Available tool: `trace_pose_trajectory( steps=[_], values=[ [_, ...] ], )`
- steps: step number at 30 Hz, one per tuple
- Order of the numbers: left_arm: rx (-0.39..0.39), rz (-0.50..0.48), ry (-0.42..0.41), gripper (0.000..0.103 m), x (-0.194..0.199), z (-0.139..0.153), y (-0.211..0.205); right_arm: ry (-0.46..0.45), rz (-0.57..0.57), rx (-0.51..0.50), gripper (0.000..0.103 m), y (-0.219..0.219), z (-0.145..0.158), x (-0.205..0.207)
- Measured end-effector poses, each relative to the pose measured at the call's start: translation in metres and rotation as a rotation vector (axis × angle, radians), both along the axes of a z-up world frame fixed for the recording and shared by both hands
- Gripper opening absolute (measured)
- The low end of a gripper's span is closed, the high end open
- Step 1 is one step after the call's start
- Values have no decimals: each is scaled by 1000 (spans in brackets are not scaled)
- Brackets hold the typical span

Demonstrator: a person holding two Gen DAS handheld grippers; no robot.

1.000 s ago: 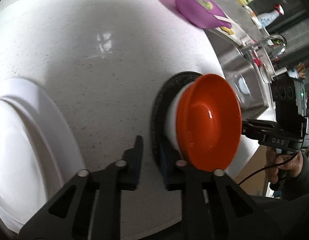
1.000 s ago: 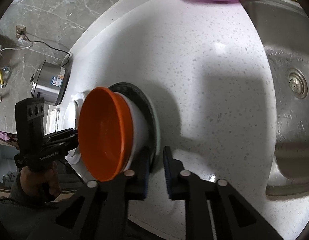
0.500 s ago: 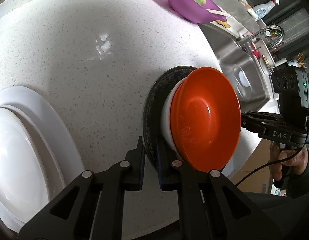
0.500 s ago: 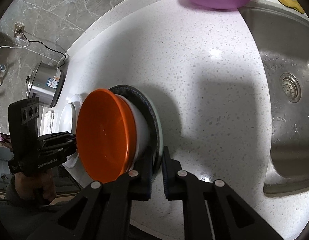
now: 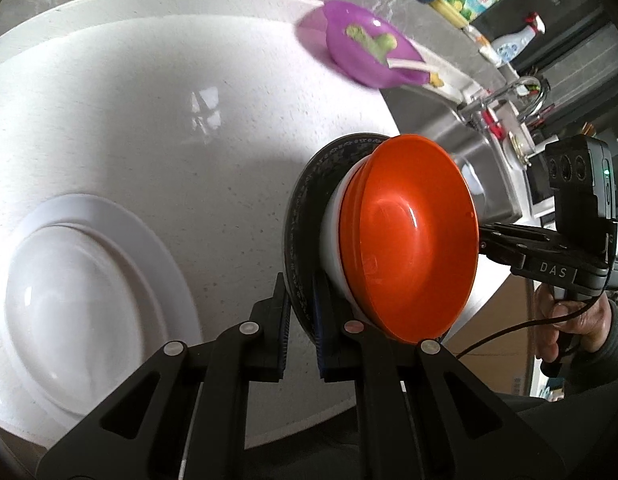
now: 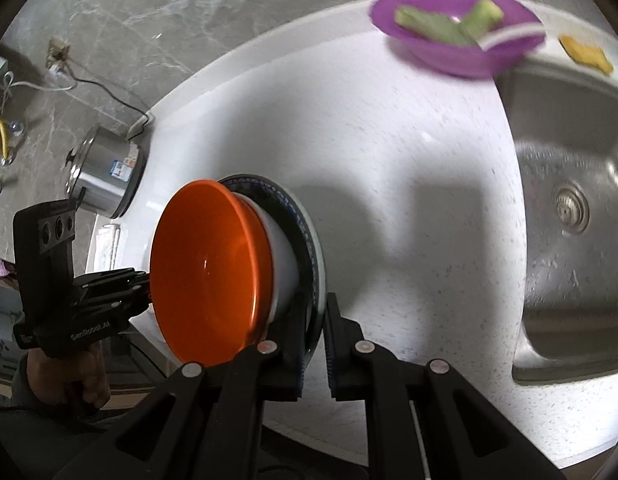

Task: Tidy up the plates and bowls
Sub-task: 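Lift the bowl stack with both grippers and lower it onto the plate stack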

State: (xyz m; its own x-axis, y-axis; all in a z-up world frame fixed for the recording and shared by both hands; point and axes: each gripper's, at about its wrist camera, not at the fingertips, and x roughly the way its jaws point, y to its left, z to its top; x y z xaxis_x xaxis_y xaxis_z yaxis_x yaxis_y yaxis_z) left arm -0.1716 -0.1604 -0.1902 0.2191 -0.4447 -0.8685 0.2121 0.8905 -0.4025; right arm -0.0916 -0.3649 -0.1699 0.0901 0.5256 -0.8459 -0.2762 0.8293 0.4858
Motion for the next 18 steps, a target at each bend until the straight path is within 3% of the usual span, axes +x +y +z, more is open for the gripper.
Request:
trace_pose_trajectory(
  steps=[8, 18],
  values=[
    [-12, 98, -25, 8, -15, 37, 52, -30, 80, 5, 12, 46, 29, 3],
    [5, 254, -47, 7, -46, 65, 161, -42, 225, 45, 12, 131, 45, 7]
  ],
)
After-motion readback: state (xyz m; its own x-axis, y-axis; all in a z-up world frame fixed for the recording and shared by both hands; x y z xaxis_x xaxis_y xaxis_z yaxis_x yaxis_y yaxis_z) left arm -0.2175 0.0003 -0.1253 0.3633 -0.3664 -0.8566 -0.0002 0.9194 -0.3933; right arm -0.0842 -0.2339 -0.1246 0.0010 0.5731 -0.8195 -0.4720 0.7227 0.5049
